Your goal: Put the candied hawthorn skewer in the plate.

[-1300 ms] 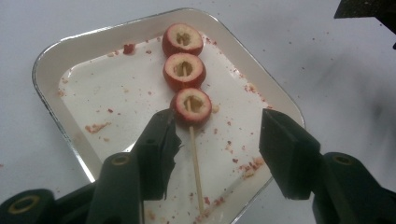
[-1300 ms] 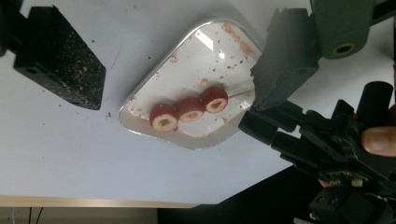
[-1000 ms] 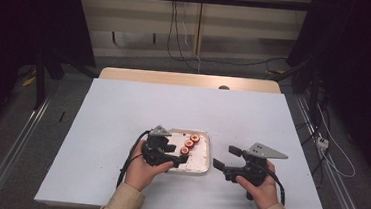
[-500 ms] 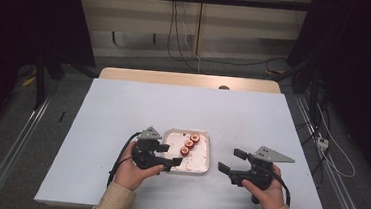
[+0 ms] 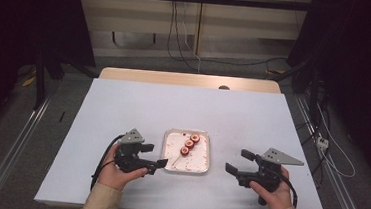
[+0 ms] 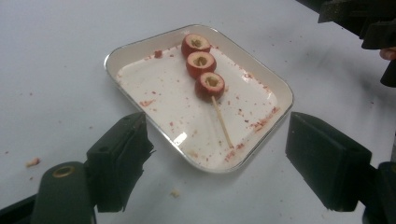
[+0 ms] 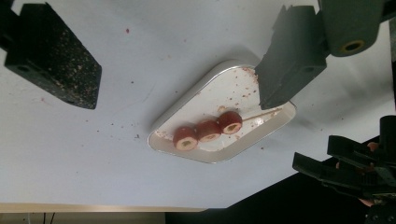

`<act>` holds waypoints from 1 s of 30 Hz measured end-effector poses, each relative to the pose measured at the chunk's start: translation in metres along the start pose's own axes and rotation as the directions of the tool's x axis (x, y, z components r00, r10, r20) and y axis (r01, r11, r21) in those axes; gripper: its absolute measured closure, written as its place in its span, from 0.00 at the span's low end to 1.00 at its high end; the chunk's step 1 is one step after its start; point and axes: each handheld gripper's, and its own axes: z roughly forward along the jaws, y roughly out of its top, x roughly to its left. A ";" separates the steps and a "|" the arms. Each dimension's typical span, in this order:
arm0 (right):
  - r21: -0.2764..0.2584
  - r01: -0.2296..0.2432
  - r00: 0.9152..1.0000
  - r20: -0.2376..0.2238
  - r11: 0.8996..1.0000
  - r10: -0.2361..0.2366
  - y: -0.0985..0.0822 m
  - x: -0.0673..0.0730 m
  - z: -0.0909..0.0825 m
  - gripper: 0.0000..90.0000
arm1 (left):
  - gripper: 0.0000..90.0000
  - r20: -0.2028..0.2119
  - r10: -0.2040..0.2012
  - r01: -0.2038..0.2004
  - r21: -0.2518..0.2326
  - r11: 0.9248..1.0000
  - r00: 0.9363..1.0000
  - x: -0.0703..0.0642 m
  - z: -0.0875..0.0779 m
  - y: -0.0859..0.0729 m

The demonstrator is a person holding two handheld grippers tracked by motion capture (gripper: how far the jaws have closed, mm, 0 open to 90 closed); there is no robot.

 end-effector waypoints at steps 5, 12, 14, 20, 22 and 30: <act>0.005 -0.001 1.000 0.009 1.000 0.001 -0.003 -0.003 -0.003 0.15 | 0.24 -0.003 -0.008 0.008 -0.004 1.000 1.000 0.004 -0.007 -0.004; 0.000 -0.012 1.000 0.019 1.000 0.012 -0.006 -0.007 -0.009 0.15 | 0.24 -0.007 -0.009 0.009 -0.020 1.000 1.000 0.010 -0.018 -0.010; 0.000 -0.009 1.000 0.021 1.000 0.009 -0.007 -0.008 -0.011 0.15 | 0.23 -0.015 -0.009 0.008 -0.026 1.000 1.000 0.012 -0.022 -0.012; 0.008 -0.005 0.999 0.032 1.000 0.005 -0.010 -0.011 -0.015 0.15 | 0.23 -0.032 -0.010 0.008 -0.034 0.999 0.999 0.020 -0.030 -0.019; 0.011 -0.007 0.999 0.036 1.000 0.007 -0.011 -0.011 -0.017 0.15 | 0.23 -0.043 -0.017 0.015 -0.037 0.999 0.999 0.023 -0.033 -0.021; 0.015 -0.002 0.999 0.042 1.000 0.001 -0.013 -0.013 -0.022 0.15 | 0.23 -0.062 -0.033 0.031 -0.041 0.999 0.998 0.030 -0.042 -0.028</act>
